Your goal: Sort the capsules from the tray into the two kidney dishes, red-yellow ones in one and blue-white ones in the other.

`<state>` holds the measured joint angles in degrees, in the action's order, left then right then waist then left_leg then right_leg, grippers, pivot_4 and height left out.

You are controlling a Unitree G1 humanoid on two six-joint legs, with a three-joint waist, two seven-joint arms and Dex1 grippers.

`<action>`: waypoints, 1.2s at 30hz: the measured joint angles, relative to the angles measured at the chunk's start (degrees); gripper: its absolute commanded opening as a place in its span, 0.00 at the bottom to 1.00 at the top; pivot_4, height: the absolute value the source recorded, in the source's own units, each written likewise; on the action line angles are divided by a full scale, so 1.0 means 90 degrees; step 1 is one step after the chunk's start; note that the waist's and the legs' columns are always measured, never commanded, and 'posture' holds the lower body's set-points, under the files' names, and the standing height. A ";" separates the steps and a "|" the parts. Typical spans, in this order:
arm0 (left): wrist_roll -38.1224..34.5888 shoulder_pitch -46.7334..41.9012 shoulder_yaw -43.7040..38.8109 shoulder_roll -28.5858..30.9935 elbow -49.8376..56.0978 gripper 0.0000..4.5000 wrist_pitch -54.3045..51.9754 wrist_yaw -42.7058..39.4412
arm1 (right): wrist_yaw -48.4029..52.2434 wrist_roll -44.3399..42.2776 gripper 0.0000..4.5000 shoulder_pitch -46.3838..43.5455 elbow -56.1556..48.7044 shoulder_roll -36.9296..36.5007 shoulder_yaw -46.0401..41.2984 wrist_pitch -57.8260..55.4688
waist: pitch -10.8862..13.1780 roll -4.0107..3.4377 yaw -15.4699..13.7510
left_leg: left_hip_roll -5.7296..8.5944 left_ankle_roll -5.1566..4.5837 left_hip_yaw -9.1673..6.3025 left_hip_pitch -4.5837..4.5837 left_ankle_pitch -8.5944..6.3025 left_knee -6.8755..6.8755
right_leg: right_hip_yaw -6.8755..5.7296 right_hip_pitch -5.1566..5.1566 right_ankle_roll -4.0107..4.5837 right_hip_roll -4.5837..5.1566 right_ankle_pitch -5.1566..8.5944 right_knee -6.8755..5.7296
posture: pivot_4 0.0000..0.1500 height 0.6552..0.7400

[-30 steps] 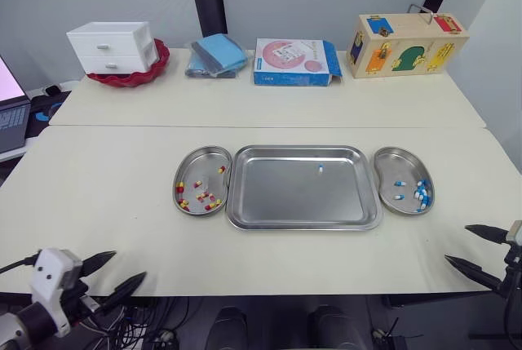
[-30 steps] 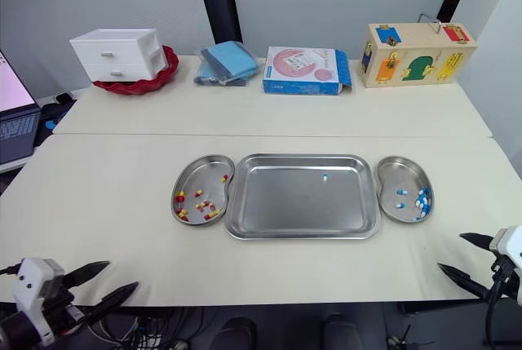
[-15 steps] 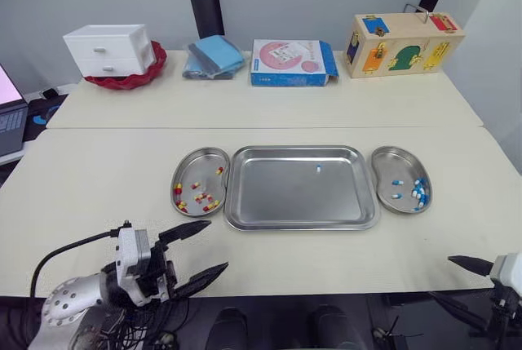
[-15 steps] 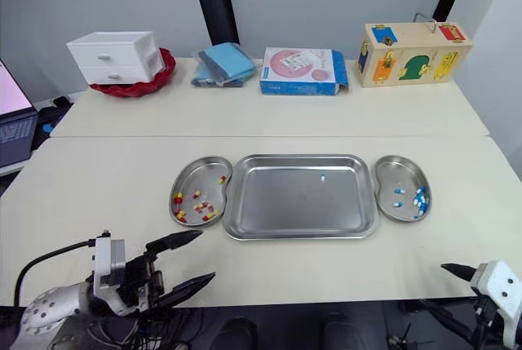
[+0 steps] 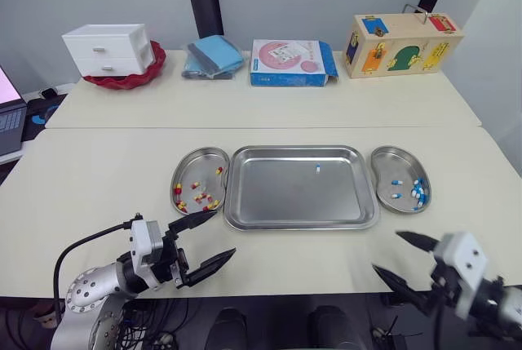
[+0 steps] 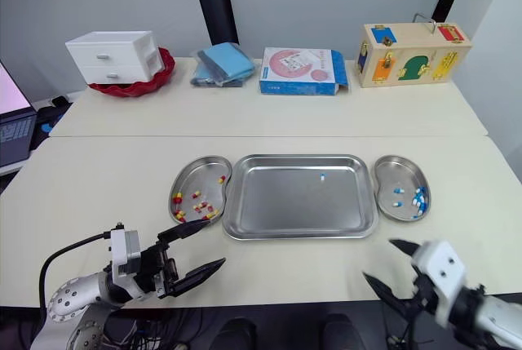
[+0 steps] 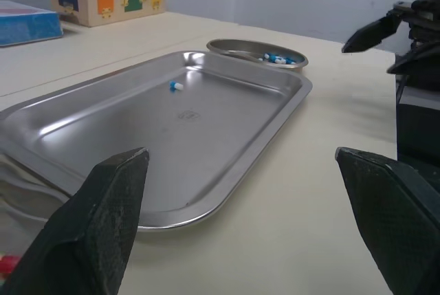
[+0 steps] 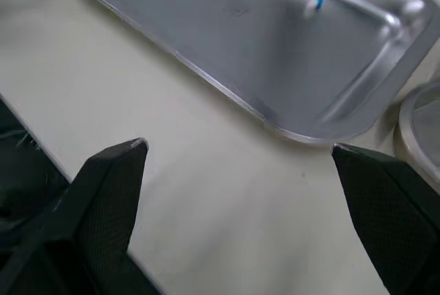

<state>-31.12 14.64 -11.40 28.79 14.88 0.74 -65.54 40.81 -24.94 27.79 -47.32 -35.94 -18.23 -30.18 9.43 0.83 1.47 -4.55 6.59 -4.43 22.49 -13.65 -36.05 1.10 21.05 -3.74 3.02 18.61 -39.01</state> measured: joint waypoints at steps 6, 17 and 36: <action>0.0002 -0.0180 0.0144 0.0014 -0.0014 1.00 -0.0052 0.0154 | -0.1170 0.0384 0.71 -0.2158 0.0326 0.0264 0.1532 -0.1135 | -0.0001 0.0002 0.0006 | 0.0000 -0.0001 -0.0002 0.0001 0.0000 0.0003 | -0.0001 0.0005 0.0001 -0.0001 -0.0001 -0.0002 | 1.00 0.62; 0.0037 -0.0395 0.0517 0.0012 0.0085 1.00 -0.0174 0.0427 | -0.3021 0.1714 0.71 -0.5658 0.3124 0.1995 0.3197 -0.2389 | 0.0003 -0.0005 0.0012 | 0.0000 -0.0001 -0.0010 0.0034 0.0001 0.0005 | -0.0009 0.0038 0.0000 -0.0002 -0.0002 -0.0009 | 1.00 0.62; 0.0078 -0.0377 0.0685 0.0055 0.0375 1.00 -0.0341 0.0686 | -0.3365 0.2392 0.31 -0.6151 0.4931 0.2623 0.3265 -0.1775 | 0.0007 -0.0011 0.0028 | 0.0000 -0.0002 -0.0010 0.0033 0.0000 0.0007 | -0.0009 0.0041 0.0000 -0.0003 -0.0002 -0.0014 | 1.00 0.62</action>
<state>-30.41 11.25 -5.24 29.28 18.25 -2.33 -59.37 10.52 -3.41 -27.57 -2.94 -12.33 11.16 -46.15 9.49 0.72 1.72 -4.55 6.57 -4.51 22.79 -13.65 -35.99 1.02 21.42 -3.74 3.00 18.59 -39.13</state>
